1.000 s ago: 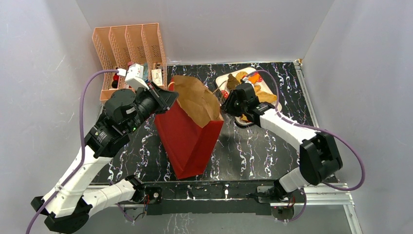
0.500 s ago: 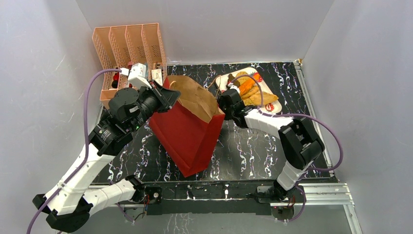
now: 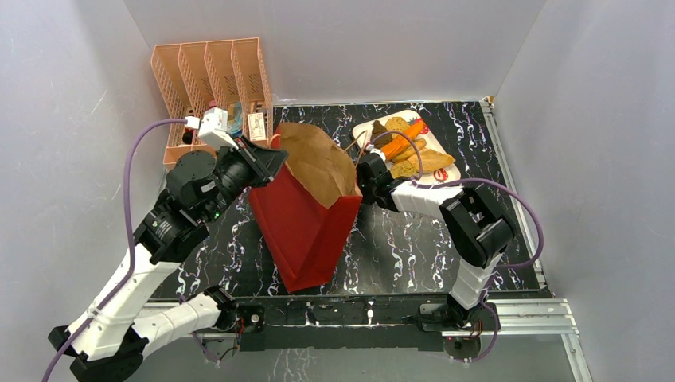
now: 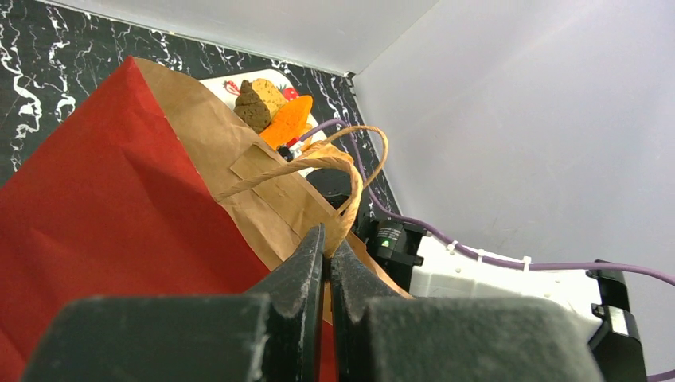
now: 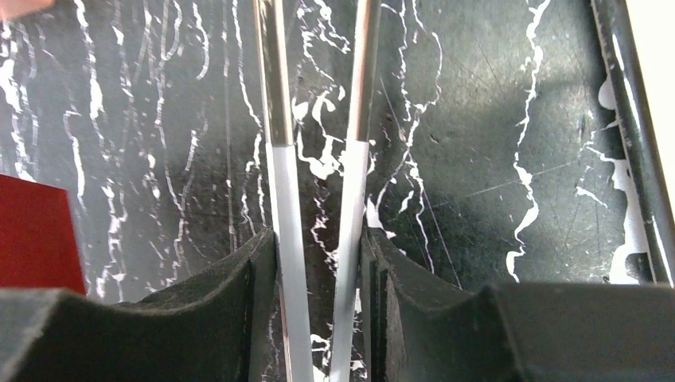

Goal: Take the fake bread out of the paper bag
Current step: Place the clamp at the center of the board.

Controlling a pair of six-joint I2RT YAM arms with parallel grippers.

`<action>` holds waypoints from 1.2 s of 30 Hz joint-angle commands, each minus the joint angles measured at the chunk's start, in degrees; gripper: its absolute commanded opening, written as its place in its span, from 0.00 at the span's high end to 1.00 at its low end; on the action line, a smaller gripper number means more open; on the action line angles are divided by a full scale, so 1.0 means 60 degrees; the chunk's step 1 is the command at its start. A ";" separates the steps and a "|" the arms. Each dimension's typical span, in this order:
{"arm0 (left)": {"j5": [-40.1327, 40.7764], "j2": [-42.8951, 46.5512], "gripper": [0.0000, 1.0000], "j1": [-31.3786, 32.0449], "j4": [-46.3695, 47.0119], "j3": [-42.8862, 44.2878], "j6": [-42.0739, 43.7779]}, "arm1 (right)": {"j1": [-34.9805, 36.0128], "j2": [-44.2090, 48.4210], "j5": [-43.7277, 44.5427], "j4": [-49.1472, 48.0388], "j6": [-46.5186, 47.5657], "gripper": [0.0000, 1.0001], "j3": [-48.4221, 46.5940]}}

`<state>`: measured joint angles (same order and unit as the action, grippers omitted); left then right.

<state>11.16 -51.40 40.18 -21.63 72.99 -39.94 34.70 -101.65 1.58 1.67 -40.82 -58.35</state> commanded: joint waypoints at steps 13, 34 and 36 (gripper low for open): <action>0.0366 0.0862 1.00 -0.0055 0.0341 -0.0388 0.0007 | 0.0091 0.0252 0.0293 0.0720 0.0404 0.03 -0.0710; 0.0223 0.1457 1.00 -0.0049 0.0226 -0.0712 0.0097 | 0.0089 0.4340 0.1591 0.2851 0.0060 0.08 -0.0541; 0.0052 0.1413 1.00 -0.0061 0.0174 -0.0685 0.0183 | 0.0087 0.4901 0.1566 0.3080 0.0026 0.09 -0.0677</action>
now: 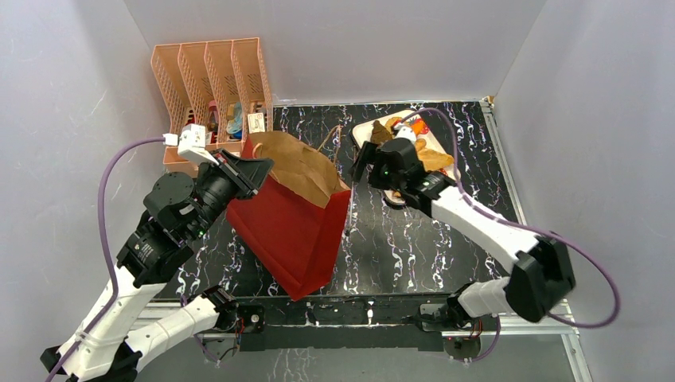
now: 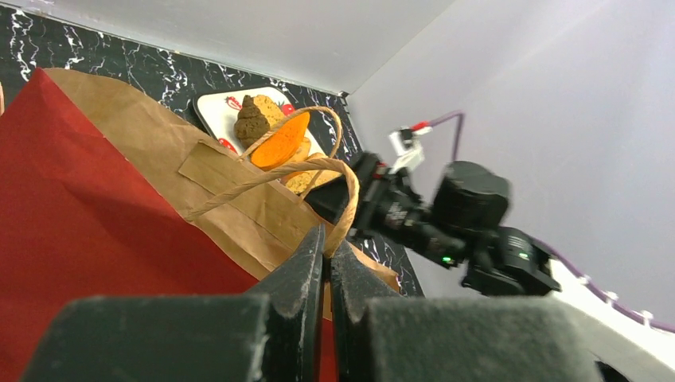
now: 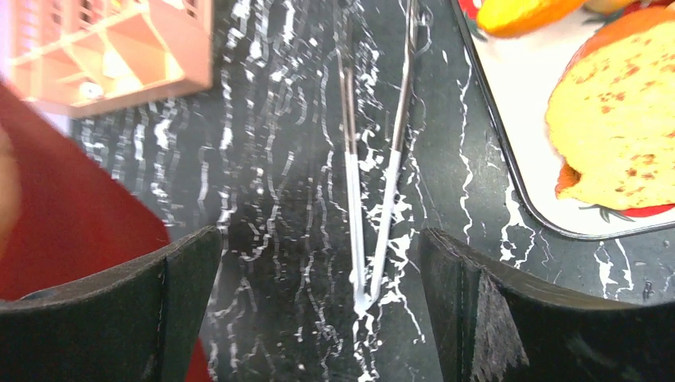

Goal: Take the fake bread out of the paper bag
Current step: Place the clamp at the center of the board, then place the paper bag at the center of the board.

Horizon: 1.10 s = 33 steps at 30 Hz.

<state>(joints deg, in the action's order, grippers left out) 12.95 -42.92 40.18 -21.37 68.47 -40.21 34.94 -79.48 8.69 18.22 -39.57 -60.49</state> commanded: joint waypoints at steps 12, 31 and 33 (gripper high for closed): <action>-0.0951 -0.0334 1.00 -0.0060 0.0115 0.0027 0.0518 | 0.0051 0.1925 -0.0977 0.2099 0.0039 0.14 -0.2375; -0.1344 -0.1005 1.00 -0.0057 0.0583 0.0217 0.0580 | 0.1478 0.1330 -0.1503 0.2956 -0.0068 0.20 -0.2894; -0.1378 -0.1068 1.00 -0.0044 0.0626 0.0255 0.0603 | 0.1799 0.1155 -0.1350 0.2954 -0.0151 0.22 -0.2877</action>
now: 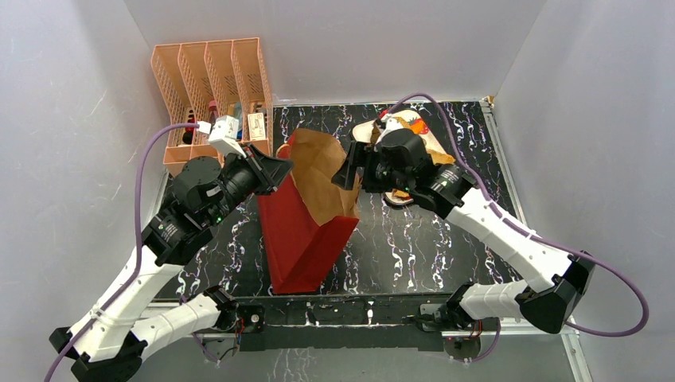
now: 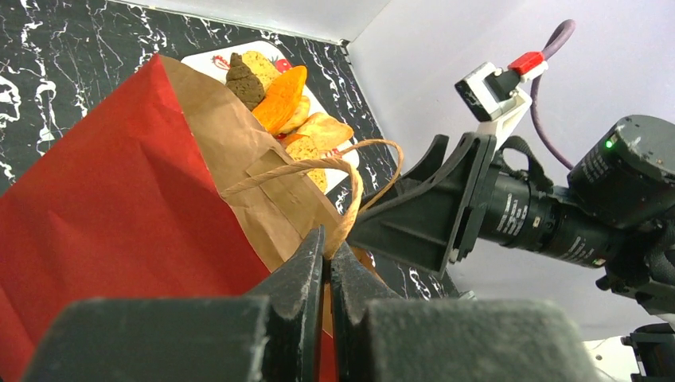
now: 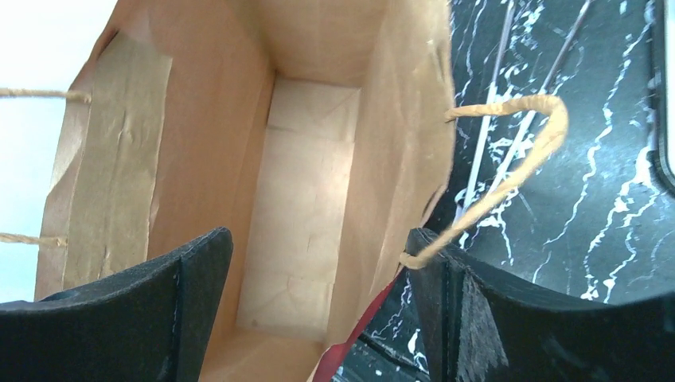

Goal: Take the fake bread out of the paper bag
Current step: Place the paper bag at the center of the board.

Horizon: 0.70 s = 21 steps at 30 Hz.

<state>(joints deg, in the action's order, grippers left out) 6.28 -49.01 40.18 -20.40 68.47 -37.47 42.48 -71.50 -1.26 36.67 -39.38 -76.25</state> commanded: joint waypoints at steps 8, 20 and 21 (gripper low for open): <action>-0.0350 -0.0273 1.00 -0.0049 0.0430 0.0484 0.0227 | 0.1092 -0.0600 0.0700 -0.0075 -0.0592 0.26 0.0132; -0.0210 -0.0016 1.00 -0.0055 0.0366 0.0244 0.0229 | 0.1132 0.0081 0.1265 0.0183 -0.0914 0.27 0.0284; -0.0237 -0.0043 1.00 -0.0059 0.0368 0.0248 0.0237 | 0.1137 0.0131 0.1326 0.0222 -0.0965 0.28 0.0248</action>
<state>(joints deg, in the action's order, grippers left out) 5.30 -50.13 40.18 -19.81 69.01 -36.45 49.04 -73.06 4.38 38.72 -44.05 -72.53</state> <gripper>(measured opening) 0.018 0.729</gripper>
